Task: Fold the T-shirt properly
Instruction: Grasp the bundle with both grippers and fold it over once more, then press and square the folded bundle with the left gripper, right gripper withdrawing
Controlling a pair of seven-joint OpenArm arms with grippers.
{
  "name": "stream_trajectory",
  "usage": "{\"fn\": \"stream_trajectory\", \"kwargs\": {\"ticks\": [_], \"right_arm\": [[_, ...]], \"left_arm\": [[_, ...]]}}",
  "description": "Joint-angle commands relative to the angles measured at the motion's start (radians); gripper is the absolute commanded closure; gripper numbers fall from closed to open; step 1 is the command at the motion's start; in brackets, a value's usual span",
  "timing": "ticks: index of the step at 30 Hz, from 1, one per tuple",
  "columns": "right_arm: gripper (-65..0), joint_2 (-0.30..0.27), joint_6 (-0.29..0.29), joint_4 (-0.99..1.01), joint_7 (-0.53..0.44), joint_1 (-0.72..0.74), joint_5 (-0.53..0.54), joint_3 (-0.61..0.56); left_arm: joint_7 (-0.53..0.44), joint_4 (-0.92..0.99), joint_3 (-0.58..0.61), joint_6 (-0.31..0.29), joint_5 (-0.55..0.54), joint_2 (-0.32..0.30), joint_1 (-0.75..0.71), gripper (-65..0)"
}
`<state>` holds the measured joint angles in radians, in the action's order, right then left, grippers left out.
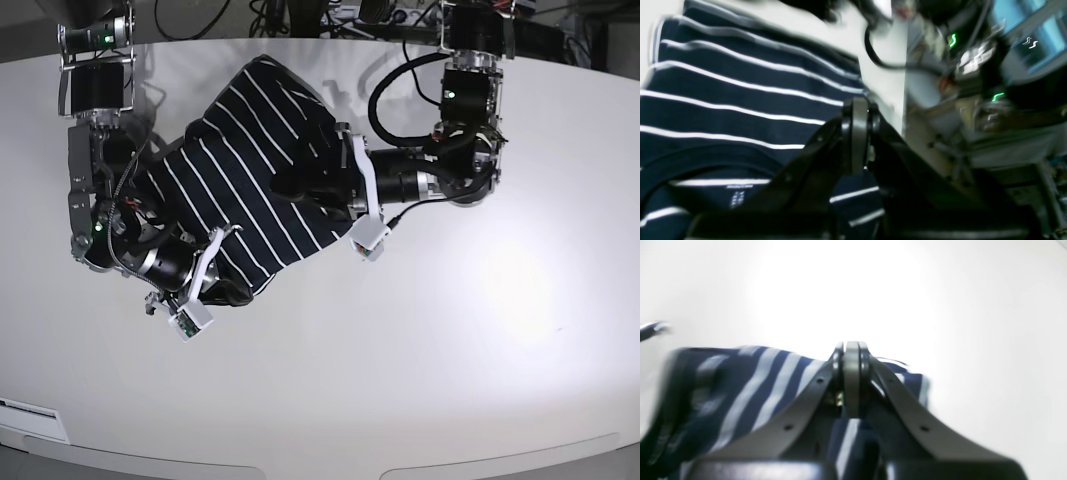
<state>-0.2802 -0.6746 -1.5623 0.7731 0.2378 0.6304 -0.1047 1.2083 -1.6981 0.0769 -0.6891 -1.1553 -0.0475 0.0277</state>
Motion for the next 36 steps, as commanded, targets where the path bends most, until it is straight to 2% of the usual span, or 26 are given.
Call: {"fn": "stream_trajectory", "kwargs": {"ticks": [1,2,6,9,12,14,18,21,24,28,32,36], "right_arm": [[0.0,-0.005,-0.008,0.019,-0.033,0.045,0.016,-0.013],[0.0,-0.005,-0.023,0.059,-0.032,0.068,0.015,-0.033],[0.0,-0.005,-0.023,0.206,-0.032,0.157,0.014,-0.128],[0.0,-0.008,-0.023,0.285,-0.045,0.194,-0.05,-0.195],[0.0,-0.041,-0.023,0.309,-0.106,0.192,-0.109,-0.259],[0.0,-0.069,-0.023,0.308,-0.107,0.192,-0.116,-0.294],[0.0,-0.132,-0.023,0.307,-0.083,0.188,-0.094,-0.31],[0.0,-0.188,-0.023,0.305,-0.023,0.18,0.025,-0.309],[0.0,-0.249,-0.021,0.254,0.05,0.128,0.147,-0.296],[0.0,-0.314,0.024,0.118,0.069,-0.001,0.177,-0.241],[0.0,-0.333,0.033,-0.039,0.082,-0.145,0.177,-0.117],[0.0,-0.332,0.076,-0.183,0.084,-0.303,0.182,0.014]], "left_arm": [[-0.031,-0.015,0.024,-0.009,0.019,0.013,0.001,0.0],[-0.05,-0.014,0.05,-0.009,0.058,0.021,-0.01,0.0],[-0.088,-0.014,0.13,-0.009,0.175,0.031,-0.04,0.0],[-0.126,-0.014,0.138,-0.009,0.286,0.027,-0.059,0.0],[-0.212,-0.008,0.138,-0.009,0.421,0.004,-0.076,0.0],[-0.265,0.014,0.138,-0.009,0.499,-0.02,-0.077,0.0],[-0.345,0.071,0.138,0.013,0.632,-0.06,-0.047,0.0],[-0.388,0.129,0.138,0.043,0.696,-0.098,-0.013,0.0],[-0.46,0.171,0.138,0.07,0.742,-0.142,0.01,0.0],[-0.513,0.216,0.138,0.085,0.782,-0.172,0.072,0.0],[-0.529,0.29,0.139,0.085,0.785,-0.174,0.185,0.0],[-0.592,0.346,0.139,0.084,0.785,-0.169,0.257,0.0]]}}
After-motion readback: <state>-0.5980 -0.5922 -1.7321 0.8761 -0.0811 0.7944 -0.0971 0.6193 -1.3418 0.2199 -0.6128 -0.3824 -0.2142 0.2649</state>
